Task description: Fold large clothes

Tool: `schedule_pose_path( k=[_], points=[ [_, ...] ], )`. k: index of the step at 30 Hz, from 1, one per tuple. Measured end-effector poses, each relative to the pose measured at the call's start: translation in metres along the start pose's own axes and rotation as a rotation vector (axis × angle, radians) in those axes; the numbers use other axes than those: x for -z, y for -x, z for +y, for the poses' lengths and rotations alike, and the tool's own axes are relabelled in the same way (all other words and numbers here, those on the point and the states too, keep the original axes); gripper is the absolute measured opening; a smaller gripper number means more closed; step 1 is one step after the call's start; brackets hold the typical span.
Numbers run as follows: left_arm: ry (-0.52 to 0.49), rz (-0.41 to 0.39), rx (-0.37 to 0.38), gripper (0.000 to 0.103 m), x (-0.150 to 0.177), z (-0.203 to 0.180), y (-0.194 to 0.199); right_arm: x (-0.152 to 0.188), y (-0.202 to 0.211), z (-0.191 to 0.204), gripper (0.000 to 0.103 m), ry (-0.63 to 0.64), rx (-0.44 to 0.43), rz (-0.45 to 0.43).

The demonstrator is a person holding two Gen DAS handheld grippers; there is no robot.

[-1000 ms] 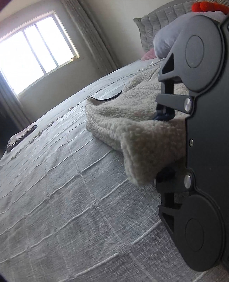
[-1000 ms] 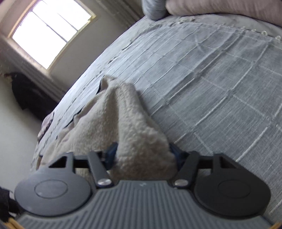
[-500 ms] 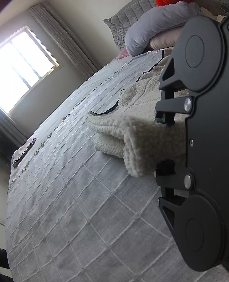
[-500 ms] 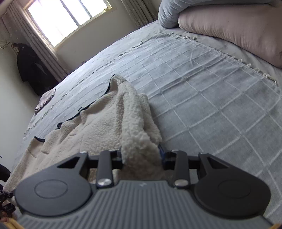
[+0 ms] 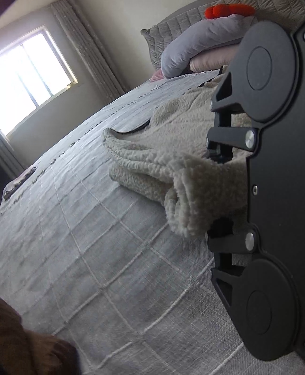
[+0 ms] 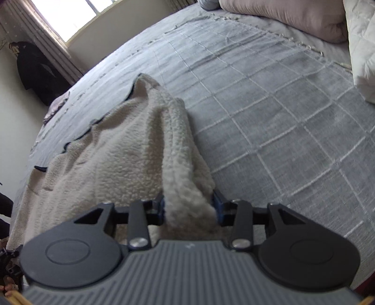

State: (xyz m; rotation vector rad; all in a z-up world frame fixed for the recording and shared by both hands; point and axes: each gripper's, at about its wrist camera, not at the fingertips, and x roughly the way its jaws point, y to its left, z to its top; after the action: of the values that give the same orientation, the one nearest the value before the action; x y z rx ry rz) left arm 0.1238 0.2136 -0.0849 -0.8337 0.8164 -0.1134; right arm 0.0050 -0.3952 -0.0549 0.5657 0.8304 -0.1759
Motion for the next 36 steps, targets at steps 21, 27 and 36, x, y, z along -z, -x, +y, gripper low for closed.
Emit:
schedule_pose_path(
  k=[21,27,36],
  points=[
    [-0.135,-0.319,0.004,0.038,0.017,-0.055,0.021,0.052,-0.005,0.167,0.024,0.491,-0.237,-0.148],
    [-0.253,-0.379,0.116,0.035,0.023,-0.109,0.049,0.068,-0.042,0.180,0.020,0.465,-0.305,-0.052],
    [-0.492,-0.341,0.319,0.035,0.071,-0.225,0.047,0.068,-0.060,0.177,0.018,0.438,-0.335,-0.003]
  ],
)
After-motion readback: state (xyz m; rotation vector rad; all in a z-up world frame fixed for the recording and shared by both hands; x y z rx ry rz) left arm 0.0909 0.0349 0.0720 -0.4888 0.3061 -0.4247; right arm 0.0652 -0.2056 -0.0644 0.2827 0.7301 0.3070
